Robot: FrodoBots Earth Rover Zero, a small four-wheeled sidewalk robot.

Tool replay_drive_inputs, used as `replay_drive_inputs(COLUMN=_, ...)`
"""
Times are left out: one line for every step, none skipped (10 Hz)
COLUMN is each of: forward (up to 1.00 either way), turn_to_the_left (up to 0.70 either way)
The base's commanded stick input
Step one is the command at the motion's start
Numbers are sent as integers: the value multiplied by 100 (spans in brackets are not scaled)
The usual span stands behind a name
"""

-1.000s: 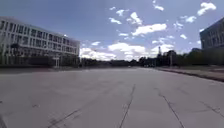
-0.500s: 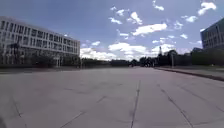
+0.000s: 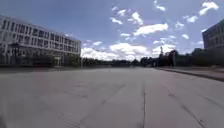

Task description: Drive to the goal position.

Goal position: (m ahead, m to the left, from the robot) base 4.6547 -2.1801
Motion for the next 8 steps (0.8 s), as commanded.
replay_drive_inputs(forward=70, turn_to_the_left=-11)
replay_drive_inputs(forward=70, turn_to_the_left=0)
replay_drive_inputs(forward=70, turn_to_the_left=0)
replay_drive_inputs(forward=70, turn_to_the_left=4)
replay_drive_inputs(forward=70, turn_to_the_left=-18)
replay_drive_inputs(forward=70, turn_to_the_left=-34)
replay_drive_inputs(forward=70, turn_to_the_left=-8)
replay_drive_inputs(forward=70, turn_to_the_left=0)
